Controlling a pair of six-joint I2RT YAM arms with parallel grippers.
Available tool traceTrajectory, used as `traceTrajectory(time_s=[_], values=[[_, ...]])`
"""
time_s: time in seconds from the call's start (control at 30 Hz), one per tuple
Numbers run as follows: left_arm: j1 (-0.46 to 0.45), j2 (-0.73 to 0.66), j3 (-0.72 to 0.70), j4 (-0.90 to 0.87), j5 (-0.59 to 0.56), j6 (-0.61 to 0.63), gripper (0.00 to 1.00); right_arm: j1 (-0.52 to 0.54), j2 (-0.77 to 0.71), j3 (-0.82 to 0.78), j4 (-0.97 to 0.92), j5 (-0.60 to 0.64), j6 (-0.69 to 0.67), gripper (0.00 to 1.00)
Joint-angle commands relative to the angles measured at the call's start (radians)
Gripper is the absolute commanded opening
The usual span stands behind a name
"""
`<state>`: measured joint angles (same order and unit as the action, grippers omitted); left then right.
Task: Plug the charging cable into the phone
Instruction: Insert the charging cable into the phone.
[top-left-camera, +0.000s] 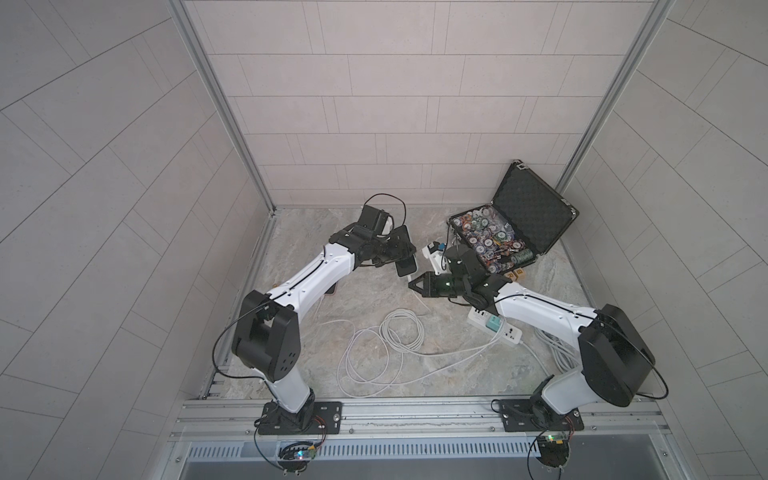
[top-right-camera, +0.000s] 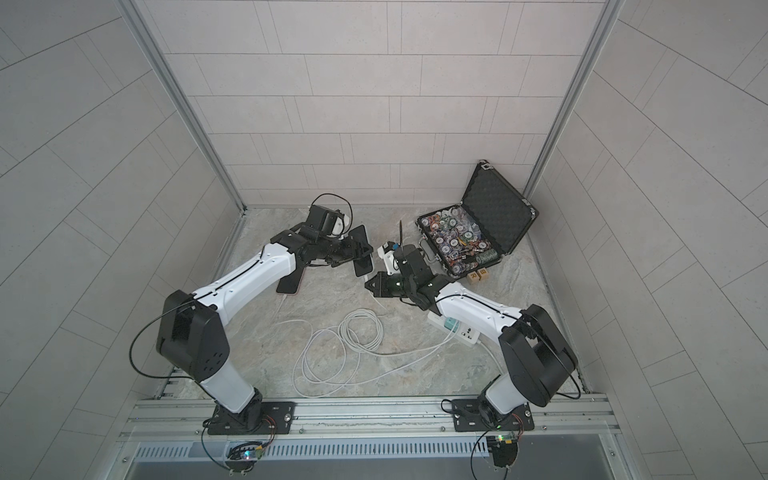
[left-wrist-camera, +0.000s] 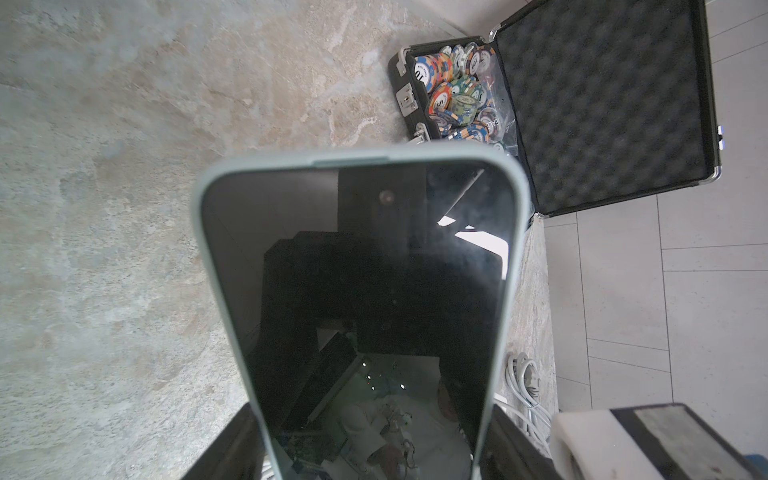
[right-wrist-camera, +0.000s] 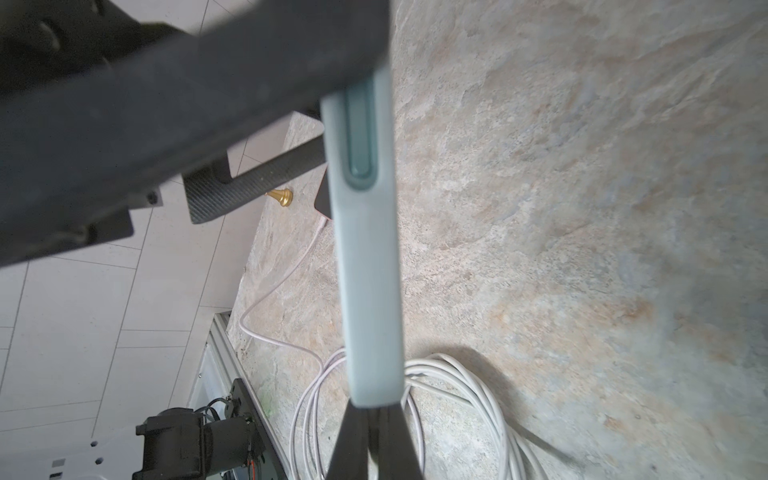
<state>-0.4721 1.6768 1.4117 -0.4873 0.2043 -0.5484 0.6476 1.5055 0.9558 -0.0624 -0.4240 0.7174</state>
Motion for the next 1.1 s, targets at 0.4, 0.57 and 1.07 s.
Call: traceTrajectory(time_s=[0.4, 0.57, 1.07], values=[[-0.008, -0.050, -0.029, -0.020, 0.035, 0.022, 0.42, -0.020, -0.021, 0.028, 0.033, 0.071, -0.063, 0.00], [-0.019, -0.052, -0.074, 0.009, 0.078, 0.013, 0.33, -0.020, -0.007, 0.059, 0.053, 0.041, -0.135, 0.00], [-0.021, -0.039, -0.096, -0.051, 0.035, 0.021, 0.32, -0.049, 0.045, 0.103, 0.053, 0.090, -0.202, 0.00]])
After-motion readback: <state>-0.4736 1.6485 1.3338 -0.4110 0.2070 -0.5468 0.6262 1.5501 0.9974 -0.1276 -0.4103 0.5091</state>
